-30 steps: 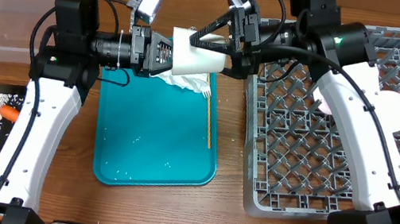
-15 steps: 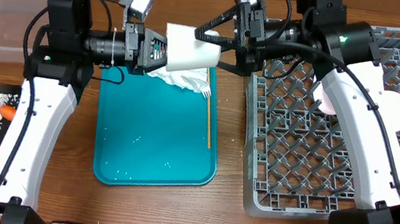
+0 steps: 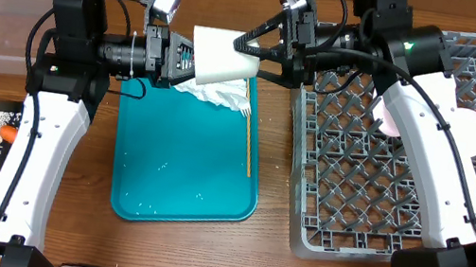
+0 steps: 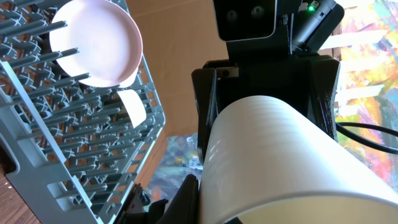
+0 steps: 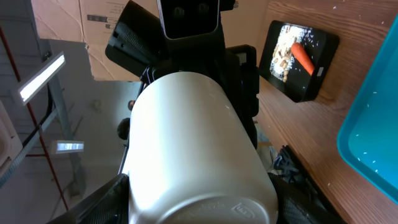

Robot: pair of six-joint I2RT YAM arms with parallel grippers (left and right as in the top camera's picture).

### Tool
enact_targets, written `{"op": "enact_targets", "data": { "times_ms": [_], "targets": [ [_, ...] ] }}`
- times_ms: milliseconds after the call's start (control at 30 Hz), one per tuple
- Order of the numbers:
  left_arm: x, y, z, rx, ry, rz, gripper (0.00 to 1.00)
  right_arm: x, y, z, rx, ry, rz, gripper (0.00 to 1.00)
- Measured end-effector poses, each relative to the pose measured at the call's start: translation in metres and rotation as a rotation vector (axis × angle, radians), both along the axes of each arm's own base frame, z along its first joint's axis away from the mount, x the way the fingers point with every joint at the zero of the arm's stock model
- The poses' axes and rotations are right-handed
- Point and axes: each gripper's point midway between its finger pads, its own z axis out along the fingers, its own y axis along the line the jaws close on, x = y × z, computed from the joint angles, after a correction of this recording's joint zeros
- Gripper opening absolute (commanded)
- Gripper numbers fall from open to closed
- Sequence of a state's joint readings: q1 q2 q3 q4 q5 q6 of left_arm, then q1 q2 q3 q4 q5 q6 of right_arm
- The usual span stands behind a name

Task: Sort waste into correct bins and load items into the dishwasher rack
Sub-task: 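Close the right gripper on the cup's base beside the left gripper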

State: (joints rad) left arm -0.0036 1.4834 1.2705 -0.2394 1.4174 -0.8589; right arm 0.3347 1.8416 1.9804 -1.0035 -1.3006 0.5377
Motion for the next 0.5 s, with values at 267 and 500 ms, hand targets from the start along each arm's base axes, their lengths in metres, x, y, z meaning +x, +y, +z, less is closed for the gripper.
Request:
{"op": "enact_targets", "data": {
  "times_ms": [267, 500],
  "targets": [
    [0.0025, 0.0004, -0.0024, 0.009, 0.009, 0.017, 0.04, 0.0019, 0.0001, -0.0003, -0.002, -0.015, -0.005, 1.0],
    [0.0066, 0.0013, -0.0046, 0.021, 0.01, 0.042, 0.04, 0.0017, 0.0001, -0.0002, -0.002, -0.01, -0.006, 1.0]
  ]
}}
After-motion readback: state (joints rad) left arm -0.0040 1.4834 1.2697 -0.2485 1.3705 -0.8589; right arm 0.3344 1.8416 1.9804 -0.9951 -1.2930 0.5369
